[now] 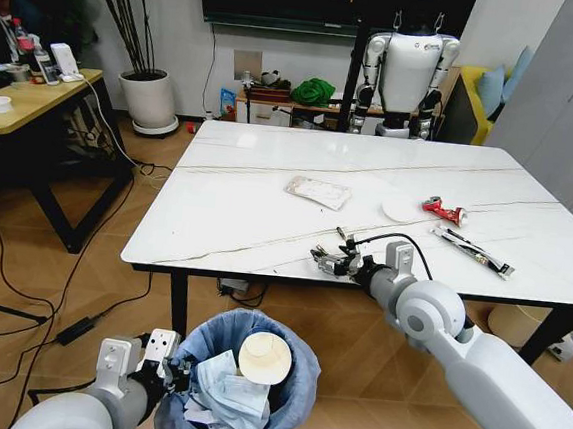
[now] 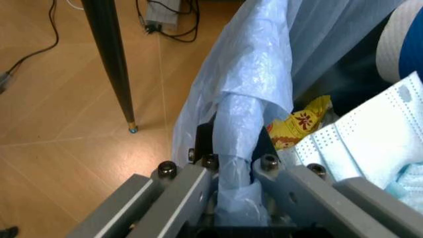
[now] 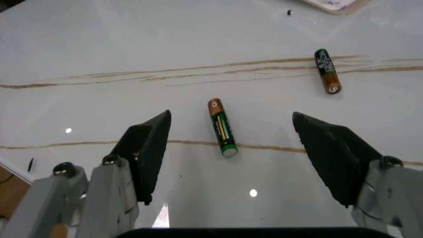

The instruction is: Pick up the trash bin and place the trash from the table into it.

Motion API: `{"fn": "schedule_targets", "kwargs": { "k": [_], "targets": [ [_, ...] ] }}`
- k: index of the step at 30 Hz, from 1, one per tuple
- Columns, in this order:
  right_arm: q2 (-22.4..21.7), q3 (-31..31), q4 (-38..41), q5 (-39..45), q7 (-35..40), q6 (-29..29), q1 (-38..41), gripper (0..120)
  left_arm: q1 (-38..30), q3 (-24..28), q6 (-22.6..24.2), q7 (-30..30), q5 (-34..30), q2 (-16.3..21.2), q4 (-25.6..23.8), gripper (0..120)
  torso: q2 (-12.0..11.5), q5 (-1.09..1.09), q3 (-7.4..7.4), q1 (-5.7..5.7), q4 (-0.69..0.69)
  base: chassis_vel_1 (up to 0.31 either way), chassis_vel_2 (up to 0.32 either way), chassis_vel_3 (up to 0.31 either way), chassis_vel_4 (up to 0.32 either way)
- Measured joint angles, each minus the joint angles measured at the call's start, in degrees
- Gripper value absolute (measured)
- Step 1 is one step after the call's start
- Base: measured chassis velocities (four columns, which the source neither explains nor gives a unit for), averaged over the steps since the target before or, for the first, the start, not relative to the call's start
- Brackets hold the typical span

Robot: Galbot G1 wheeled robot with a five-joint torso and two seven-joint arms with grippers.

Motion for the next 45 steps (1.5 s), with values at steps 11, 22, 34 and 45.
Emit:
{"fn": "schedule_targets", "kwargs": {
  "k": [11,22,34,45],
  "targets": [
    [-0.53,-0.85,0.29,0.37,0.9,-0.22,-0.18,59,0.37,-0.06,0.0,0.14,0.55,-0.31,-0.38,0,0.0,0.0,0.0,0.0,0.0,0.0,0.0,0.0,0.0],
    [-0.79,-1.15,0.35,0.72,1.7,-0.23,-0.37,43,0.51,-0.2,0.0,0.23,0.73,-0.36,-0.42,0,0.0,0.0,0.0,-0.02,0.0,0.0,0.0,0.0,0.0],
    [-1.32,-1.72,1.25,0.83,2.25,-0.5,-0.55,30,0.37,-0.27,0.0,0.29,0.65,-0.34,-0.43,0,0.0,0.0,0.0,-0.02,0.0,0.0,0.0,0.0,0.0],
    [-1.31,-2.29,1.13,0.88,2.5,-0.51,-0.32,4,0.18,-0.61,0.0,0.34,0.38,-0.23,-0.43,0,0.0,0.0,0.0,-0.01,0.0,0.0,0.0,0.0,0.0]
  ]
}}
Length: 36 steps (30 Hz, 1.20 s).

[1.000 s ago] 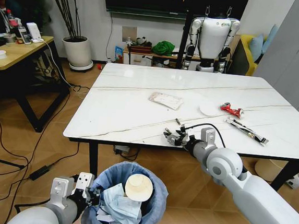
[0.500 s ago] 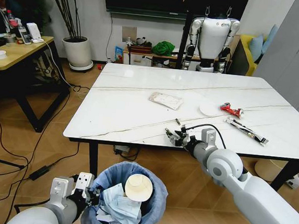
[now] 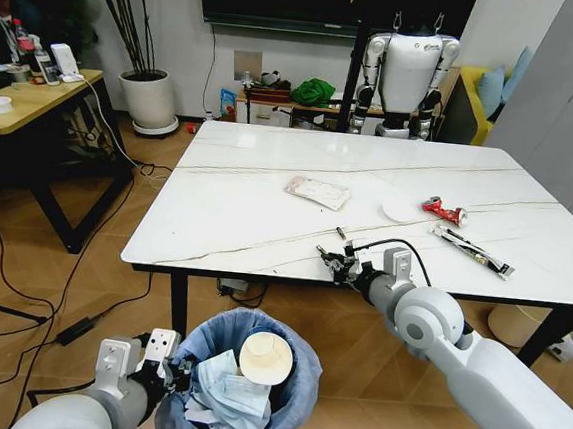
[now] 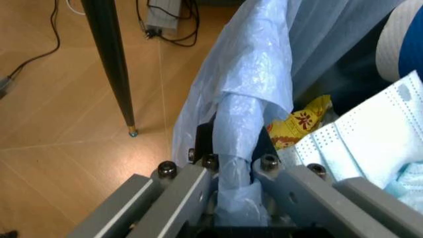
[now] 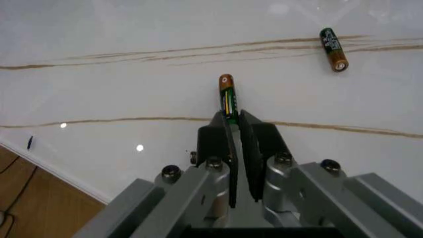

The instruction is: Pick up the trash bin and place the trash from the table into it.

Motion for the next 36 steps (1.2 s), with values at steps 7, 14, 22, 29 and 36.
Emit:
{"fn": "schedule_targets", "kwargs": {
  "k": [7,14,22,29,36],
  "targets": [
    [0.1,0.29,0.58,0.2,0.82,0.02,-0.37,2,-0.08,0.0,0.0,0.02,-0.02,-0.04,0.0,0,0.0,0.0,0.01,0.0,0.0,0.0,0.0,0.0,0.0],
    [-0.21,2.18,4.37,2.0,2.05,-0.12,-0.67,2,-0.07,-0.27,0.0,0.01,-0.04,-0.04,0.01,0,-0.02,0.01,0.01,0.02,0.0,0.0,0.0,0.0,0.0],
    [-2.59,4.26,13.29,7.53,1.69,-0.29,-1.31,2,-0.25,-0.72,0.0,-0.97,-1.09,-0.12,0.02,0,-0.02,0.0,0.01,0.02,0.0,0.0,0.0,0.0,0.0],
    [-5.94,8.05,21.1,10.91,-4.72,-0.71,-5.51,1,-0.66,-0.82,0.0,-1.36,-1.55,-0.4,0.03,0,-0.01,0.0,0.0,0.01,0.0,0.0,0.0,0.0,0.0],
    [-7.85,9.95,26.09,10.64,-10.47,-1.14,-8.75,1,-1.53,-0.65,0.0,-2.05,-2.46,-0.45,0.54,0,-0.01,0.0,0.0,0.01,0.0,0.0,0.0,0.0,0.0]
  ]
}}
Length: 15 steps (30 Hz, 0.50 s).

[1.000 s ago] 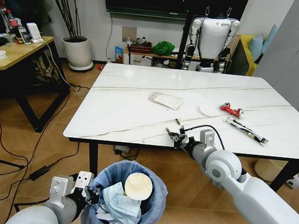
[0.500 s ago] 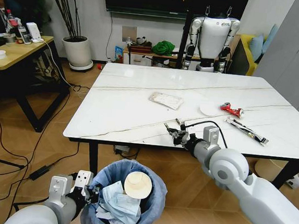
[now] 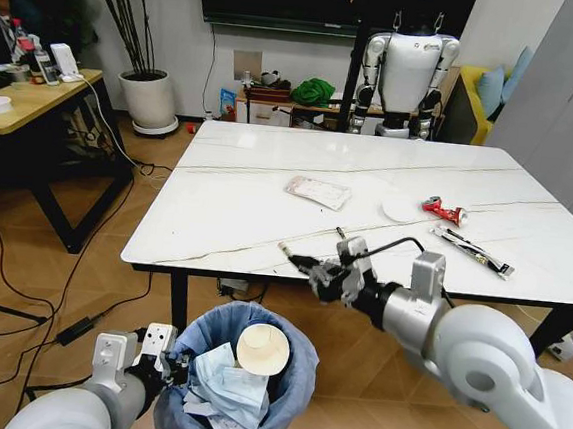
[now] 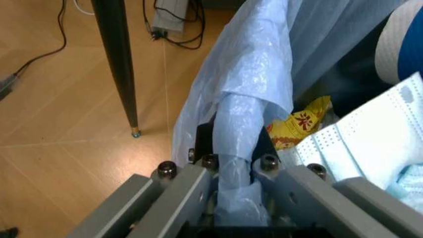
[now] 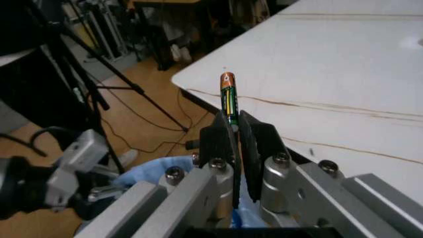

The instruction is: Pick up the trash bin and place the trash from the table into it.

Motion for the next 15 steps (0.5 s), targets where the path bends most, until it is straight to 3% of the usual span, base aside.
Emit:
{"fn": "schedule_targets", "kwargs": {
  "k": [9,15],
  "targets": [
    [-2.62,3.17,4.02,-1.43,-8.35,-0.83,-2.55,1,-0.64,-0.22,0.0,-0.8,-1.02,-0.43,0.64,0,0.01,0.0,0.0,0.0,0.0,0.0,0.0,0.0,0.0],
    [-3.4,3.58,4.0,-7.31,-13.11,-1.03,-6.9,2,-0.69,-0.54,0.0,-1.19,-1.99,-0.69,0.42,0,0.01,0.0,0.0,0.0,0.0,0.0,0.0,0.0,0.0]
  ]
}}
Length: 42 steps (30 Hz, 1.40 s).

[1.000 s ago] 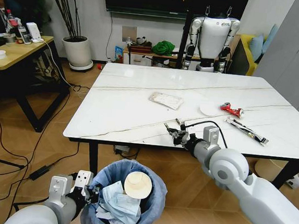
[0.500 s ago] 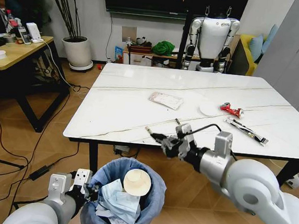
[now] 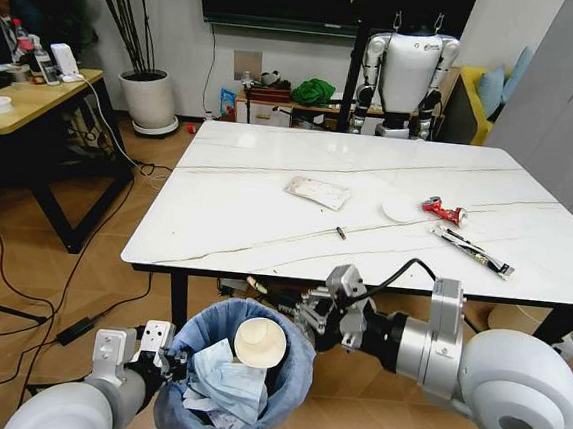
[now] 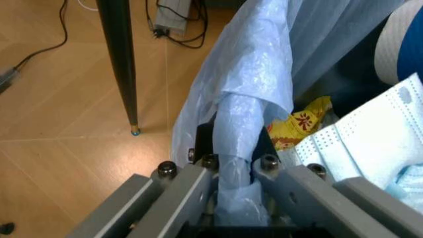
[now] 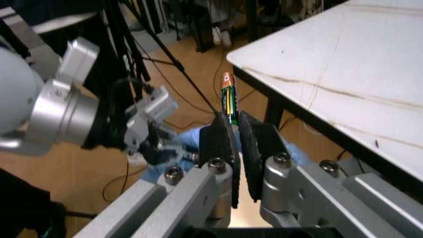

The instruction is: Pick up the trash bin and place the trash from the table into it.

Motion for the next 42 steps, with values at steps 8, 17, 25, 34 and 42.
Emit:
{"fn": "schedule_targets", "kwargs": {
  "k": [8,17,25,34,42],
  "targets": [
    [0.09,-0.16,-0.16,-4.44,-2.26,0.0,-4.2,2,-0.15,-0.08,0.01,-0.06,-0.33,-0.07,-0.1,0,0.0,0.0,0.0,0.0,0.0,0.0,0.0,0.0,0.0],
    [-0.09,-0.24,-0.26,-6.36,-3.35,-0.52,-5.59,27,-0.29,0.04,0.01,-0.05,-0.59,-0.08,-0.33,0,0.0,0.0,0.0,0.0,0.0,0.0,0.0,0.0,0.0],
    [0.69,0.22,-0.29,-6.08,-0.94,0.26,-4.45,53,0.05,0.0,0.0,0.14,-0.6,-0.01,-0.76,0,0.0,0.0,0.0,0.0,0.0,0.0,0.0,0.0,0.0],
    [3.03,0.58,-3.09,4.13,13.39,1.47,4.43,86,0.86,-0.02,0.0,0.69,0.05,0.35,-0.92,0,0.0,0.0,0.01,0.0,0.01,0.0,0.0,0.0,0.0],
    [6.3,0.57,-13.25,4.92,20.13,2.78,8.43,100,1.66,-0.08,0.0,1.39,1.11,0.85,-0.97,0,0.0,0.0,0.01,0.0,0.0,0.0,0.0,0.0,0.0]
  ]
}}
